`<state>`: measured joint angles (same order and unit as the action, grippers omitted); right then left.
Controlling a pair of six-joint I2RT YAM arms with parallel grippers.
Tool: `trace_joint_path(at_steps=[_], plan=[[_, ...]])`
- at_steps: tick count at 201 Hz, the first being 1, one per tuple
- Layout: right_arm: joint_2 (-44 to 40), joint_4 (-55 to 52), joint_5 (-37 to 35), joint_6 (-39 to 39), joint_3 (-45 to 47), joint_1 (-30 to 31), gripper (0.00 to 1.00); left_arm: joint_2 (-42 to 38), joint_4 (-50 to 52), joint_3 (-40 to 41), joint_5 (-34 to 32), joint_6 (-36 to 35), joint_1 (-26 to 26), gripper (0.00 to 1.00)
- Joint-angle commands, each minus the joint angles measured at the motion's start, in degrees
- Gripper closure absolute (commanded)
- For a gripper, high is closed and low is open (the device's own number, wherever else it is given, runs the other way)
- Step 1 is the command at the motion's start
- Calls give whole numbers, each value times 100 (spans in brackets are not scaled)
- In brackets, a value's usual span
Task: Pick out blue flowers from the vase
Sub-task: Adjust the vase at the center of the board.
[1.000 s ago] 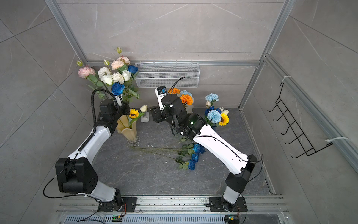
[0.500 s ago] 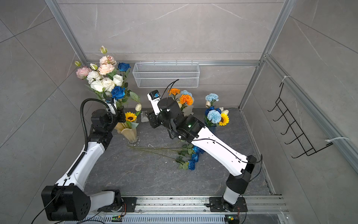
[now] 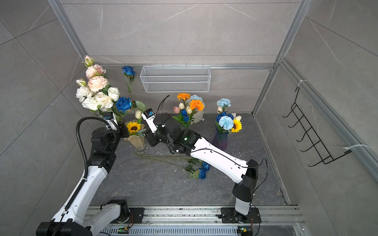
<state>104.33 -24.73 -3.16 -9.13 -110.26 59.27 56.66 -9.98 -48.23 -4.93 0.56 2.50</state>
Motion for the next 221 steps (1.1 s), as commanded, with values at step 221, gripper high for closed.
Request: trace_joint_path(at_steps=[221], plan=[[4315,290,-2881,1681,-5688,19,16,-471,555,208,-1993,150,-4,100]])
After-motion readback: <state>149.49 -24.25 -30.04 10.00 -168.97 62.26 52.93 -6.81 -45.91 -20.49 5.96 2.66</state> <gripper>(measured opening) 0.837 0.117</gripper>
